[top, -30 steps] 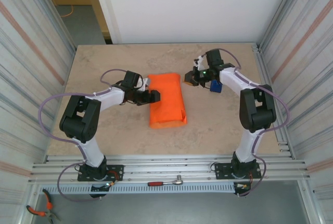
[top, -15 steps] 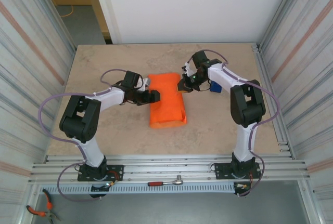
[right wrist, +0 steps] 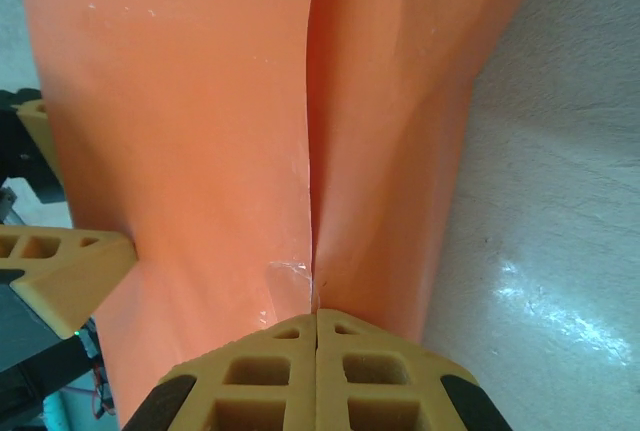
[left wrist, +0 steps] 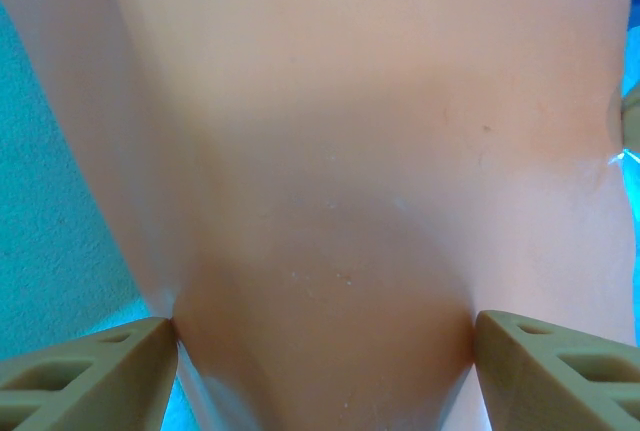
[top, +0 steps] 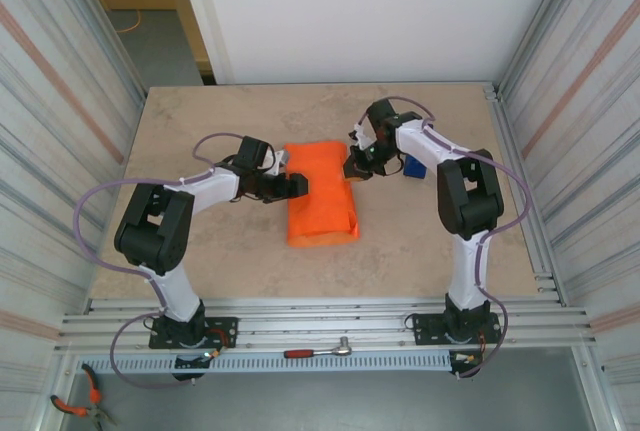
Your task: Wrap the gift box in paper
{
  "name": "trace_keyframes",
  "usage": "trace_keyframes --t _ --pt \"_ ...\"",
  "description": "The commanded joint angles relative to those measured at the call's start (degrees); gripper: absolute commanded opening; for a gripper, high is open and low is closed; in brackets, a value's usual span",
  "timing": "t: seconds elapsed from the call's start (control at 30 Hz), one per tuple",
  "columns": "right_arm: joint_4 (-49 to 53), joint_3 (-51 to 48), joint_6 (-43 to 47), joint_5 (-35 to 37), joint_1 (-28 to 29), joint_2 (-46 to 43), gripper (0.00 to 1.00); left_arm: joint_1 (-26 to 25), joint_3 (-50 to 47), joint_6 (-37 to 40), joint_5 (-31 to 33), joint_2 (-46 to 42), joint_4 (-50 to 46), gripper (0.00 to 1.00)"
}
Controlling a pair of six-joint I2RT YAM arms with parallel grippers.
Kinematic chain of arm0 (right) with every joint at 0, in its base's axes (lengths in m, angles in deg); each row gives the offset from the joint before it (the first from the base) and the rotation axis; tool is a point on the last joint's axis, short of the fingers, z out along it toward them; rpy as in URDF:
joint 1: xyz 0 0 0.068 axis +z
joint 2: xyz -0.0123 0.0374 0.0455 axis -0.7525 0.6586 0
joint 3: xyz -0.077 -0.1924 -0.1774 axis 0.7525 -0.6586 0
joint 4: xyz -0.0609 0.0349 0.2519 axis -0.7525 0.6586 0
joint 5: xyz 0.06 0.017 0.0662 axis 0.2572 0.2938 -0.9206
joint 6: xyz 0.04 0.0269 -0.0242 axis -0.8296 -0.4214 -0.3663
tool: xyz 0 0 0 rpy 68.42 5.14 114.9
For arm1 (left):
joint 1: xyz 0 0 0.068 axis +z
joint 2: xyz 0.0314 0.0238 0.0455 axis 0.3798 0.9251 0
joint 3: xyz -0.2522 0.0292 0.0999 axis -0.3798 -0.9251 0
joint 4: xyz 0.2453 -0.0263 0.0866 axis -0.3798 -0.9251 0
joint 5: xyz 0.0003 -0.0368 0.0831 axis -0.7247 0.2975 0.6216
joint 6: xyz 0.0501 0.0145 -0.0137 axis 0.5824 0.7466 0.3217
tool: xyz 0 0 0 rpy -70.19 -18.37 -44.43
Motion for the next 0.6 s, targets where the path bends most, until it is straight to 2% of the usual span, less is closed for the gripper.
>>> trace_keyframes --t 0.0,0.13,0.33,0.43,0.57 --pt "2.71 1.63 2.39 3.65 1.16 2.19 0.0 -0.59 -3.74 1.77 11.13 5.79 -8.32 0.77" --pt "3.0 1.76 2.52 5.01 1.9 2.0 0.01 -0.59 -3.88 1.65 11.13 5.76 -8.22 0.77" --pt "3.04 2.08 1.87 5.36 1.9 1.04 0.23 -0.59 -3.86 1.69 11.13 5.85 -8.26 0.77" --pt "2.84 2.13 1.45 5.54 1.95 0.21 0.3 -0.59 -3.82 1.6 11.48 5.91 -8.39 0.77" --pt "2.38 2.08 0.9 6.04 1.94 -0.53 0.33 -0.59 -3.78 1.59 11.55 6.14 -8.43 0.77"
